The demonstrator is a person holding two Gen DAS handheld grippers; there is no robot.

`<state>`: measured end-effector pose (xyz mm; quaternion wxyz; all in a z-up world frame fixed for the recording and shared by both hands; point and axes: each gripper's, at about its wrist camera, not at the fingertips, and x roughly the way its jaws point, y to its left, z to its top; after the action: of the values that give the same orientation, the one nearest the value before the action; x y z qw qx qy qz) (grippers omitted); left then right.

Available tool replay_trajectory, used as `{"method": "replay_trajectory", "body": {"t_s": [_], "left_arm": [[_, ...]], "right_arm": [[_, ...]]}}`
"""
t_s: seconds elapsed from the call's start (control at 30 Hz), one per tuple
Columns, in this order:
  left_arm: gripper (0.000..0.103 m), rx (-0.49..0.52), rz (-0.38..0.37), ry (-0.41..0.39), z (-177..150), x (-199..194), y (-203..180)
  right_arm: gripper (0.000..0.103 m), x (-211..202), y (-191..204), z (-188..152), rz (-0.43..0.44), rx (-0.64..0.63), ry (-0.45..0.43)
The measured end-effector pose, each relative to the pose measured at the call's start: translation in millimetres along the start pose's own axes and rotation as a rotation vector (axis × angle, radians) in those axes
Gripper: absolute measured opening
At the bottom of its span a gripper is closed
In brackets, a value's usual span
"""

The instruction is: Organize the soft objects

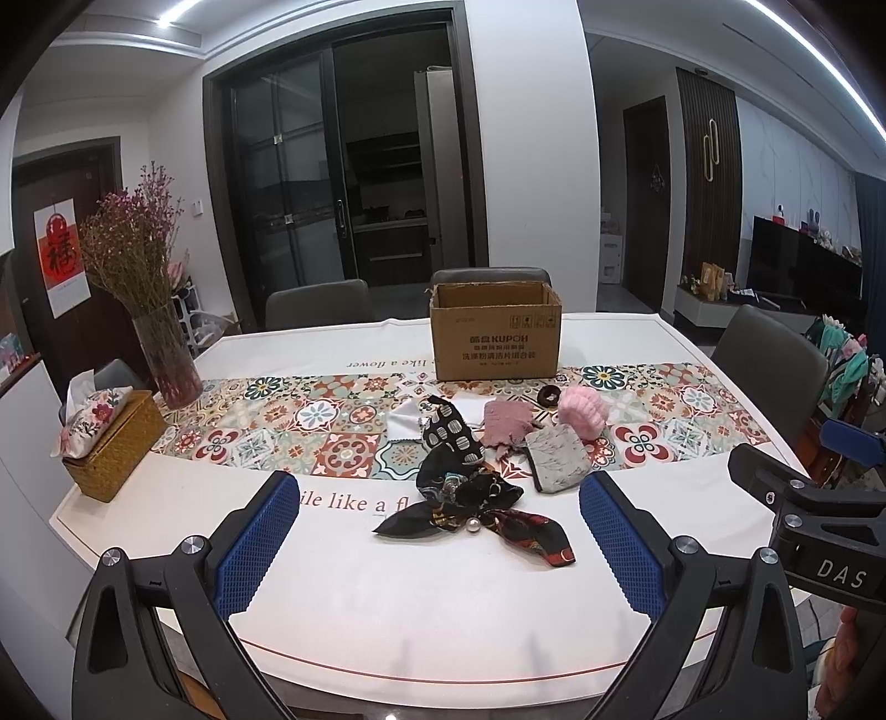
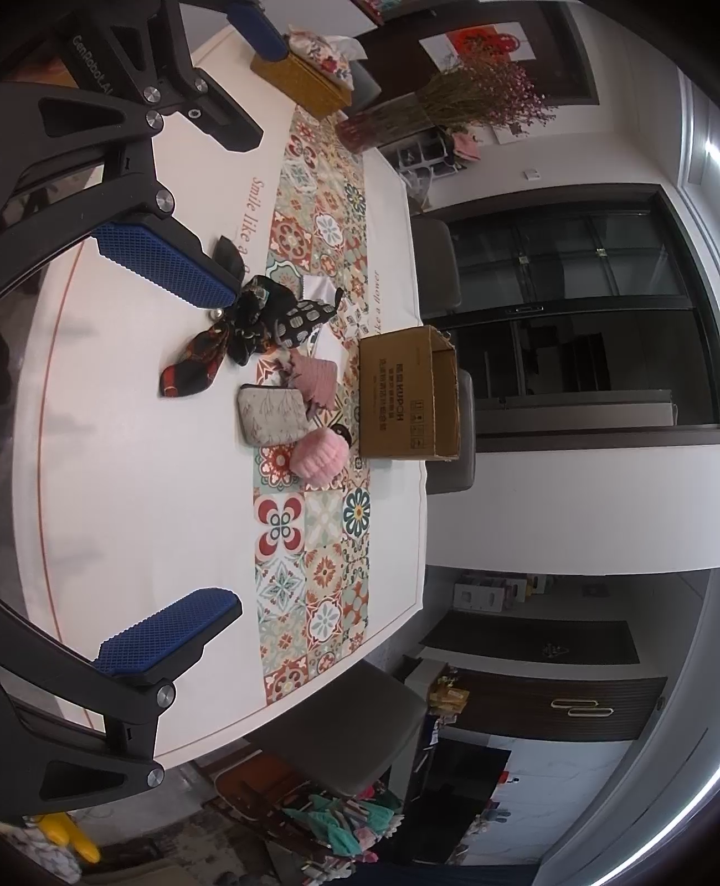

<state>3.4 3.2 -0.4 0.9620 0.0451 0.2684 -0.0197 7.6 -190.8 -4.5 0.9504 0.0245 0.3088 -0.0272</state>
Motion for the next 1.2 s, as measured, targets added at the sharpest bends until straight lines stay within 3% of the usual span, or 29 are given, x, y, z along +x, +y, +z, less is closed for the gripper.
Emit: {"method": "replay_trajectory", "body": {"t_s": [0.5, 0.93, 1.2], "left_arm": [[0.102, 0.001, -0.009, 0.047, 1, 38, -8], [0.098, 0.013, -0.018, 0.123, 4, 108, -9], [0.096, 0.054, -0.081, 0.197, 3, 157, -4]], "right_arm": [[0.102, 36, -4, 10, 0.048, -0.005, 0.034], [0.102, 111, -5, 26, 0.096, 0.018, 0.118], [0.099, 159, 9, 33, 0.090, 0.010, 0.170]]}}
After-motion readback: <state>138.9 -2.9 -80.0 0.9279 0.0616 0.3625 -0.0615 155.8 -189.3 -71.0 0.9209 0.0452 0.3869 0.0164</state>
